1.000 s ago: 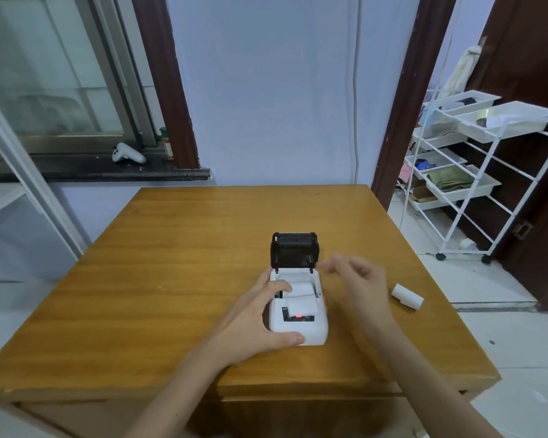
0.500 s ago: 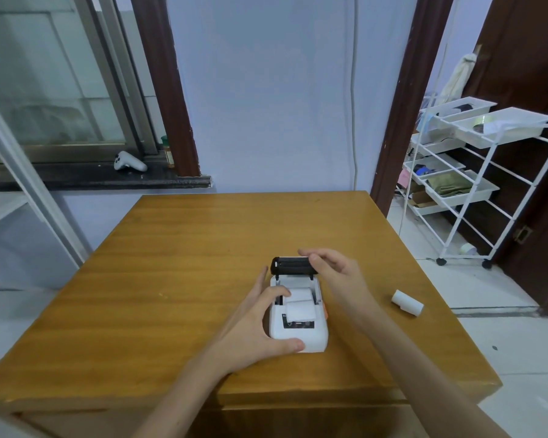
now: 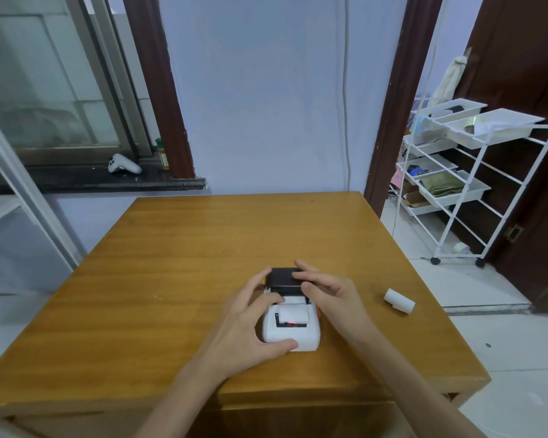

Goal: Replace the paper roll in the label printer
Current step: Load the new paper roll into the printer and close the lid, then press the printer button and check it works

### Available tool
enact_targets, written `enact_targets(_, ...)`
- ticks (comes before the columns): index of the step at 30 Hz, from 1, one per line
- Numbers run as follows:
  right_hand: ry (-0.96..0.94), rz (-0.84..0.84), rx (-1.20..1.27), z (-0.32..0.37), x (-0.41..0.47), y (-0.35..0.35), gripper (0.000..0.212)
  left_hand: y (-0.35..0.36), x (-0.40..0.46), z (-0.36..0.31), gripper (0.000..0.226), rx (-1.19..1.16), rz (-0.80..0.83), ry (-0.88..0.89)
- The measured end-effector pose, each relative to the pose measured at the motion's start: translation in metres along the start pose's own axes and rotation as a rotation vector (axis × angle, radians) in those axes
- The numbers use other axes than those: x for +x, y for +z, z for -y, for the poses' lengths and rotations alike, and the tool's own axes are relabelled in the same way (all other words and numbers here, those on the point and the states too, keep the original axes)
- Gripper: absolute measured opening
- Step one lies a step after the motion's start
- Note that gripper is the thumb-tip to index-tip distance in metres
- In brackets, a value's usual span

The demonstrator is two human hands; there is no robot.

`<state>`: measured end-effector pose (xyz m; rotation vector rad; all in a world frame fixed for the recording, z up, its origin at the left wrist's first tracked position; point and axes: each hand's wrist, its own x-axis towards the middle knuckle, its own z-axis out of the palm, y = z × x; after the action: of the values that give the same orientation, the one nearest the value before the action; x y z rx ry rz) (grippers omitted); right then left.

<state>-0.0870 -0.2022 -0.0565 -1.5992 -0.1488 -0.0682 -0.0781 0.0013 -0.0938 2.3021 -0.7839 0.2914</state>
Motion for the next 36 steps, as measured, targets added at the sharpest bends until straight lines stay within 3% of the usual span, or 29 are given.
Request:
enact_targets(5,-0.007,-0.003,-0.022,-0.005,-0.001,0.001,0.024,-0.002,0.000,-0.001,0.064,-0.008,0.006,-0.015)
enact_targets(11,0.012,-0.001,-0.081,-0.011,-0.004,0.000,0.025,-0.004,0.000,-0.004,0.091,-0.033,0.044,-0.069)
enact_targets(19,0.170,0.016,-0.009,-0.010,0.001,-0.008,0.053,-0.004,0.008,0.002,0.106,-0.071,0.260,-0.174)
enact_targets(30,0.227,0.098,-0.068,-0.007,0.006,-0.015,0.048,-0.004,0.010,0.004,0.083,-0.224,0.178,-0.189)
enact_targets(36,0.192,0.093,-0.098,-0.009,0.001,-0.015,0.045,-0.006,0.006,0.001,0.104,-0.123,0.303,-0.203)
